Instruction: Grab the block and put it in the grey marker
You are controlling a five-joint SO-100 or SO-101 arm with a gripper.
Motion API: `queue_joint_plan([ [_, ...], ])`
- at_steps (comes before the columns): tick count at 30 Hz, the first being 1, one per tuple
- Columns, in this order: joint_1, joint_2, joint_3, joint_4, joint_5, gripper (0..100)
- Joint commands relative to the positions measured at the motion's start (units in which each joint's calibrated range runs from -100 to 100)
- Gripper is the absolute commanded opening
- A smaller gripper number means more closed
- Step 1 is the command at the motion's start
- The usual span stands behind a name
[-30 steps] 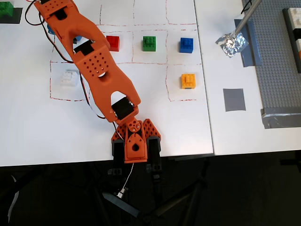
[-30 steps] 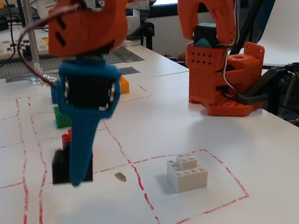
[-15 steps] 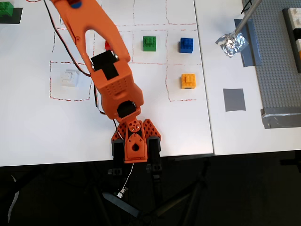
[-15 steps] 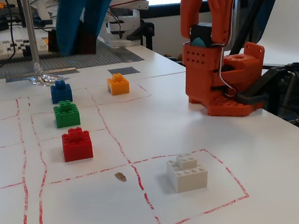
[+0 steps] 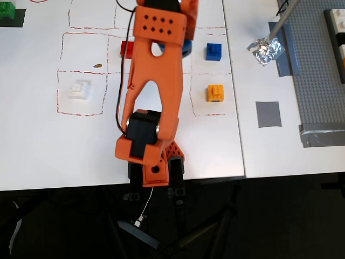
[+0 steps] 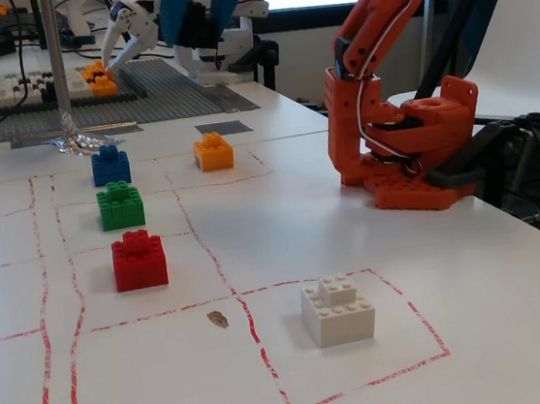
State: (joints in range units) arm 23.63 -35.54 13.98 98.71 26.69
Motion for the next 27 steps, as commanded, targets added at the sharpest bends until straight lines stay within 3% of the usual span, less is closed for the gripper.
queue_joint_plan([
  [1,19.4,-5.3,3.8,-1.2,7.3,0],
  [5,37.7,-2.1,9.3,-6.3,12.9,0],
  [10,50.4,9.6,7.8,-12.7,18.4,0],
  [27,63.9,46.9,-21.2,-24.2,18.5,0],
])
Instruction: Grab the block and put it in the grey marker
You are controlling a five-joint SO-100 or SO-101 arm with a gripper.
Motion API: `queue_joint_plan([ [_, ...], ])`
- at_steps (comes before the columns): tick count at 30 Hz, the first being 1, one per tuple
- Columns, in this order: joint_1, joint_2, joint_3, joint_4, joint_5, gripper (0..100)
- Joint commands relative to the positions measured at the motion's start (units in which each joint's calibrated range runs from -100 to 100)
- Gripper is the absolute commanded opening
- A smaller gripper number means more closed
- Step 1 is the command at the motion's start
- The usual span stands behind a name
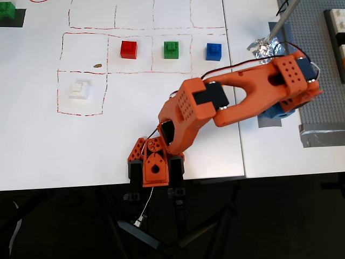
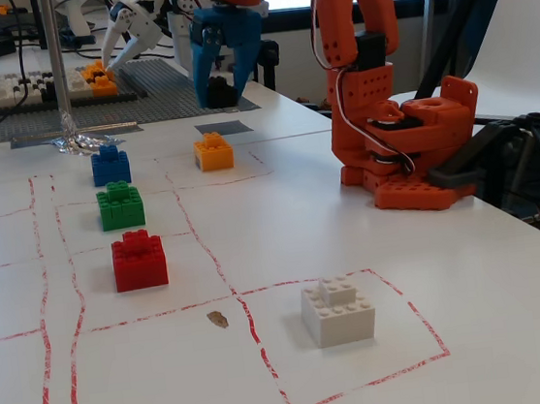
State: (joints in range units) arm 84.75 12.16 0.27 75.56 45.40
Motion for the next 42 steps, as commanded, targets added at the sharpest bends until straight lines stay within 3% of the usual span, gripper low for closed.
queue_joint_plan([
  [1,3.1,0.5,-8.7,-1.0,-0.3,0],
  [19,5.5,10.3,-14.2,-3.3,-1.4,2],
  [33,5.6,11.9,-10.4,-8.5,-2.4,26],
  [42,5.9,7.7,-6.9,-8.8,-2.4,33],
])
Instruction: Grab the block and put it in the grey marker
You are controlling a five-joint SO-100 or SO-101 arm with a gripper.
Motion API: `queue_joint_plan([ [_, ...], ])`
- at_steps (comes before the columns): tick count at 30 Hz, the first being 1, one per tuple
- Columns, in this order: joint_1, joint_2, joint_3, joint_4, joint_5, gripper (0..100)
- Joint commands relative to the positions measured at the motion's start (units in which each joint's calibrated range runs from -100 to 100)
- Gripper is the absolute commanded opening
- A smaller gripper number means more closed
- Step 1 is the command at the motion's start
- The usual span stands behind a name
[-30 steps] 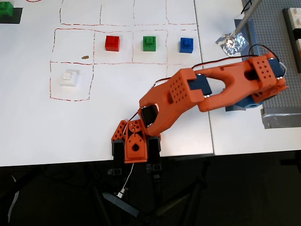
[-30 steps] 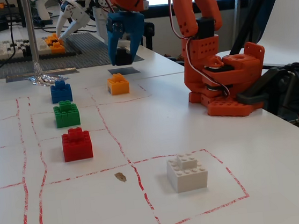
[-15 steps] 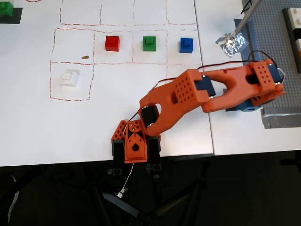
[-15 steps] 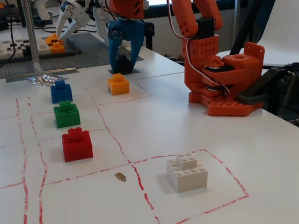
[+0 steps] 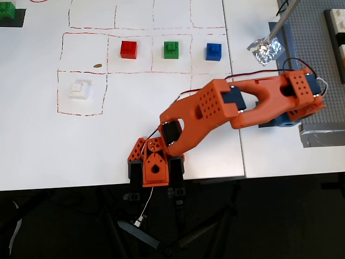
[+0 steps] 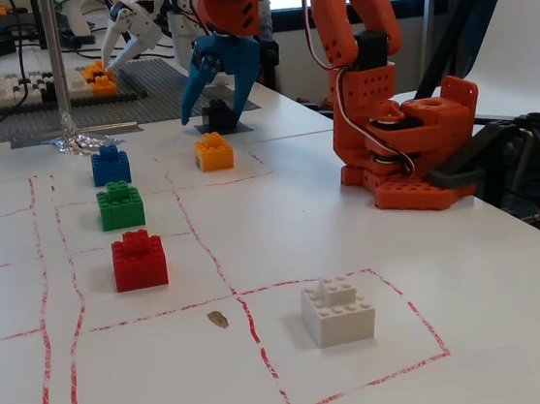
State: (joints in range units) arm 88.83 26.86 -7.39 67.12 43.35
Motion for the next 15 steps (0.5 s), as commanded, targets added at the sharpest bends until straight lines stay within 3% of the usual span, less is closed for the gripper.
queue_joint_plan([
  [1,1.9,-8.1,1.1,0.6,-0.3,34],
  [8,2.3,-19.9,2.6,12.8,1.2,32],
  [15,-0.1,-33.0,4.2,23.2,0.8,16],
])
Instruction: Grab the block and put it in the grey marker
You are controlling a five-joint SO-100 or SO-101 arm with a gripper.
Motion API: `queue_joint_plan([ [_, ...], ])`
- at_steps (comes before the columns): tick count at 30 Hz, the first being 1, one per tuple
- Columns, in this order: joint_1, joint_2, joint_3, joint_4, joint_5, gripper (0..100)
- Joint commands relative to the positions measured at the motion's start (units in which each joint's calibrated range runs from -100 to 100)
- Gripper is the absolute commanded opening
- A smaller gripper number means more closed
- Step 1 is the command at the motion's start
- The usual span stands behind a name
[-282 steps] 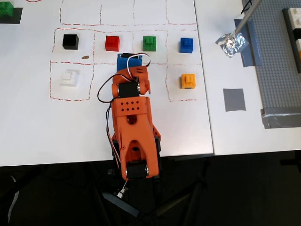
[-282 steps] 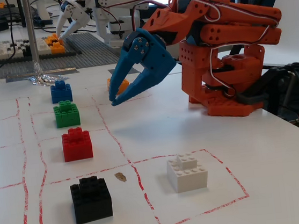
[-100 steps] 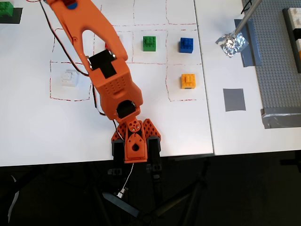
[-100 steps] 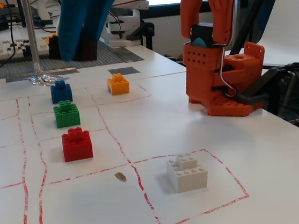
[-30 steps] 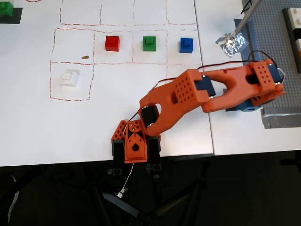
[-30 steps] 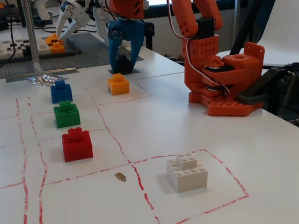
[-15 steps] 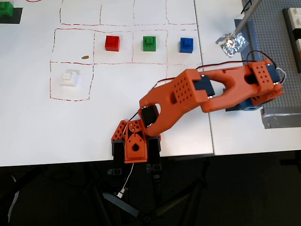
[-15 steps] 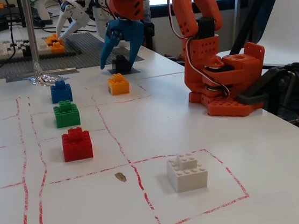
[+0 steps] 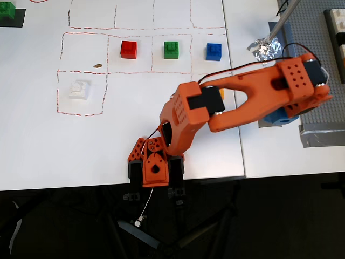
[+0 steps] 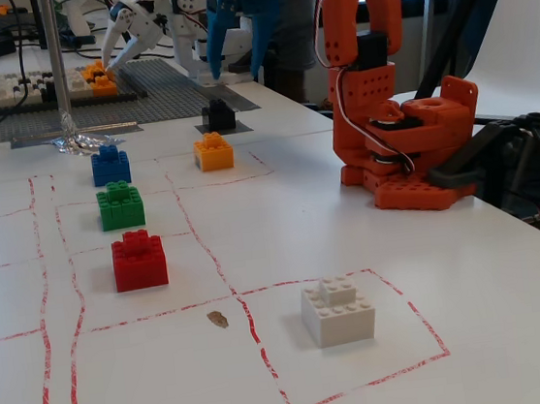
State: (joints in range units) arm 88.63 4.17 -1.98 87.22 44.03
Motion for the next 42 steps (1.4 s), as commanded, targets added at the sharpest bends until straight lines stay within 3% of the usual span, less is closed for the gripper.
queue_joint_plan([
  [1,-0.6,-12.1,-0.5,4.0,0.1,14],
  [9,-10.2,-29.1,14.5,6.4,-2.2,0],
  [13,-18.1,-39.4,24.7,5.4,-4.3,0],
  [18,-33.9,-49.8,37.7,-2.6,-11.6,0],
  [23,-49.5,-57.6,48.2,-16.0,-22.9,0],
  [29,-65.7,-67.3,62.4,-28.9,-31.2,0],
  [42,-81.1,-82.0,82.3,-43.8,-43.7,0],
])
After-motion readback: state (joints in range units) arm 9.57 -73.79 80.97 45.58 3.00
